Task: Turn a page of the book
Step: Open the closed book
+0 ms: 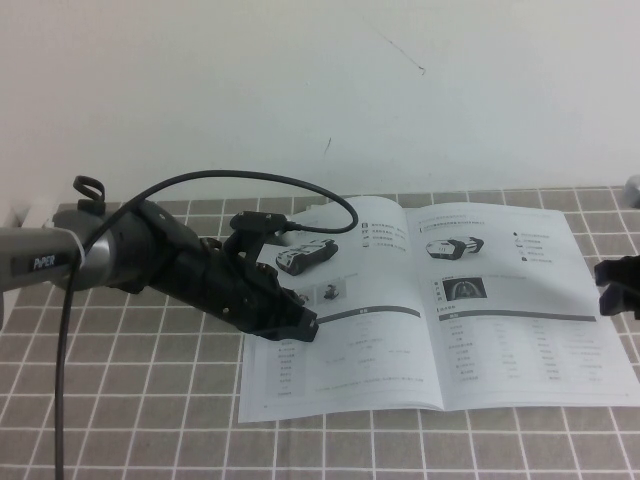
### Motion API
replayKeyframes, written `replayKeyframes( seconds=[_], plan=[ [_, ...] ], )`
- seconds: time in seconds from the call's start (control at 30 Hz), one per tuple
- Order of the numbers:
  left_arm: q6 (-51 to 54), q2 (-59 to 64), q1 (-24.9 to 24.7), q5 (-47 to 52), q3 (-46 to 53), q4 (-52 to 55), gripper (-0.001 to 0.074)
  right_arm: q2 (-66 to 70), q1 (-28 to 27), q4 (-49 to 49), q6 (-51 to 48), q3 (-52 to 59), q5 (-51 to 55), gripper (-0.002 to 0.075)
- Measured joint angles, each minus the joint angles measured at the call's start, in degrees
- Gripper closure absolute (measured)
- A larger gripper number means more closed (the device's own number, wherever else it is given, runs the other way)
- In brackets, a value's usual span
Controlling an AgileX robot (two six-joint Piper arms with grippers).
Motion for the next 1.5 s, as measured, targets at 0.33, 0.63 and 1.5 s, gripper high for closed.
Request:
replayKeyframes(
  seconds=[0.33, 0.63, 1.5],
  plan=[
    [0.0, 0.0, 0.0, 0.1, 0.0, -0.1, 0.0738, 5.9, 0.0, 11.7, -11.1, 0.0, -3.1, 0.0355],
    [0.0, 0.1, 0.0, 0.2, 0.0, -0.3, 0.0738, 5.9, -0.2, 11.0, -12.8, 0.0, -5.1, 0.0354],
    [0.0, 0.3, 0.0, 1.0, -1.1, 0.3, 0.0738, 7.4, -0.5, 14.5, -21.5, -0.6, -3.5, 0.0352]
  ],
)
